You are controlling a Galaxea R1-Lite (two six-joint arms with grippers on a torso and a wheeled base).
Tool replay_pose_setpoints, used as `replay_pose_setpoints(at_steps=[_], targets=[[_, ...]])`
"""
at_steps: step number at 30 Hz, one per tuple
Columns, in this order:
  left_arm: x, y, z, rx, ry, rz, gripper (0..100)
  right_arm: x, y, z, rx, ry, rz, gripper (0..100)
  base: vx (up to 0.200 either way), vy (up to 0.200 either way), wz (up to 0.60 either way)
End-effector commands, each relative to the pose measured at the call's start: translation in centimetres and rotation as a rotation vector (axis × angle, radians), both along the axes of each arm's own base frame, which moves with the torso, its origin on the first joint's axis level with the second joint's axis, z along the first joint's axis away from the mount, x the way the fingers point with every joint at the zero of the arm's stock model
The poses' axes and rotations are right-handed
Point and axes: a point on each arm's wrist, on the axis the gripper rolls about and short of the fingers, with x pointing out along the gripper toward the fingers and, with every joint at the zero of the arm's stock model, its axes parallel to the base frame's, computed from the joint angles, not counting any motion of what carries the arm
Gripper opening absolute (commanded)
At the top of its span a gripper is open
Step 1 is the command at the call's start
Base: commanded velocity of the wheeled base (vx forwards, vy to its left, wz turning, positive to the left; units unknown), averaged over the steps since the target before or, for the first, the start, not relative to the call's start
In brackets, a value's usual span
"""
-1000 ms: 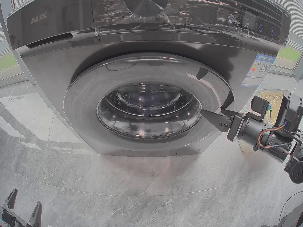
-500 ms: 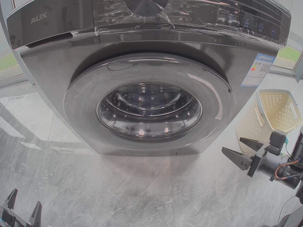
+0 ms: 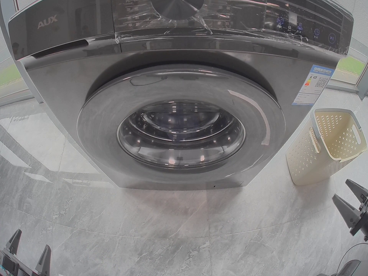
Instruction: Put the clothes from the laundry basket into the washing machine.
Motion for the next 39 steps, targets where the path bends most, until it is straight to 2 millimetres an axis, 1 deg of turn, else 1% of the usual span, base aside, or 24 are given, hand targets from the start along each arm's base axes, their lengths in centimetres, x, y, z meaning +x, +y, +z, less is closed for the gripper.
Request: replay_pose_setpoints(at_steps=[1,2,4,6,8,9,10,12,14,17,24,26,29,30,39], targets=[[0.0,0.0,-0.5,-0.001,0.0,0.0,100,-3.9,-1.7,-0.7,-0.023,-0.161,-0.189,100,0.0,0.0,0.0],[0.0,0.0,-0.5,-0.001,0.0,0.0,100,-4.2,-1.7,-1.0,-0.038,-0.171,-0.209,100,0.0,0.0,0.0],[0.0,0.0,-0.5,-0.001,0.0,0.0,100,-4.6,-1.7,-2.4,-0.057,-0.173,-0.22,100,0.0,0.0,0.0],[0.0,0.0,-0.5,-0.002,0.0,0.0,100,-5.1,-1.7,-2.9,-0.062,-0.169,-0.223,100,0.0,0.0,0.0],[0.0,0.0,-0.5,-0.007,0.0,0.001,100,-6.0,-1.8,-4.1,-0.078,-0.151,-0.238,100,0.0,0.0,0.0],[0.0,0.0,-0.5,-0.007,0.0,0.001,100,-6.0,-1.8,-4.1,-0.078,-0.151,-0.238,100,0.0,0.0,0.0],[0.0,0.0,-0.5,-0.008,0.0,0.001,100,-6.9,-1.8,-5.3,-0.111,-0.143,-0.265,100,0.0,0.0,0.0],[0.0,0.0,-0.5,-0.007,0.0,0.001,100,-7.4,-1.7,-6.8,-0.14,-0.091,-0.299,100,0.0,0.0,0.0],[0.0,0.0,-0.5,-0.005,0.0,0.0,100,-7.5,-1.8,-7.4,-0.138,-0.049,-0.33,100,0.0,0.0,0.0],[0.0,0.0,-0.5,-0.005,0.0,0.0,100,-7.5,-2.0,-7.3,-0.13,-0.05,-0.425,100,0.0,0.0,0.0],[0.0,0.0,-0.5,-0.005,0.0,0.001,100,-7.5,-2.3,-7.4,-0.106,-0.009,-0.553,100,0.0,0.0,0.0],[0.0,0.0,-0.5,-0.005,0.0,0.0,100,-7.6,-2.3,-7.4,-0.11,0.0,-0.563,100,0.0,0.0,0.0],[0.0,0.0,-0.5,-0.007,0.0,0.001,100,-7.5,-2.2,-7.7,-0.129,0.01,-0.509,100,0.0,0.0,0.0],[0.0,0.0,-0.5,-0.005,0.0,0.001,100,-7.5,-2.1,-8.0,-0.182,0.01,-0.432,100,0.0,0.0,0.0],[0.0,0.0,-0.5,-0.012,0.0,0.001,100,-7.5,-2.1,-8.0,-0.182,0.014,-0.458,100,0.0,0.0,0.0]])
